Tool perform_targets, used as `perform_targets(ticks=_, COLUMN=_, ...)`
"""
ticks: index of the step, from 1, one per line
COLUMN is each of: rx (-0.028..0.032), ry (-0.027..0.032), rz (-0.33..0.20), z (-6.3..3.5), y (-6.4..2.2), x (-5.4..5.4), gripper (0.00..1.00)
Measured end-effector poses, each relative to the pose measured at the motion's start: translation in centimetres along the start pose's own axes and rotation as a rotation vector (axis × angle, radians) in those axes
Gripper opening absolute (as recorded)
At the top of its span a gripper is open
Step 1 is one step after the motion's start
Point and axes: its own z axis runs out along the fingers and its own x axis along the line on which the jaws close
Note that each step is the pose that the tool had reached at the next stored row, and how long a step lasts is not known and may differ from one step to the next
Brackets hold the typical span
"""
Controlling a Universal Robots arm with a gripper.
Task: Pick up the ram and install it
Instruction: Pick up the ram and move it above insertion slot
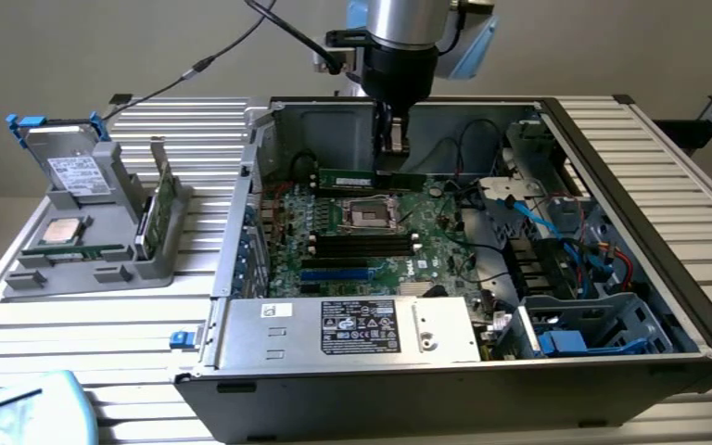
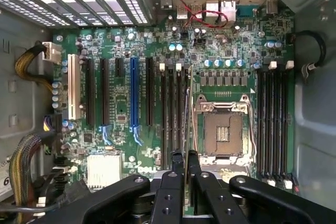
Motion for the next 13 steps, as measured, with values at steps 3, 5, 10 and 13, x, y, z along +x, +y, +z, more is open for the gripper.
perform_targets(ticks=3, rx=0.0098, ry=0.0072, rz=-0.002, z=0.09, y=0.00, x=0.00, gripper=0.14)
perform_targets(ticks=5, rx=0.0122, ry=0.0167, rz=-0.007, z=0.15, y=-0.01, x=-0.01, gripper=0.14)
perform_targets(ticks=10, rx=0.0158, ry=0.0451, rz=-0.044, z=0.32, y=-0.02, x=-0.02, gripper=0.14)
perform_targets(ticks=13, rx=0.0178, ry=0.0472, rz=-0.068, z=0.32, y=0.00, x=-0.05, gripper=0.14)
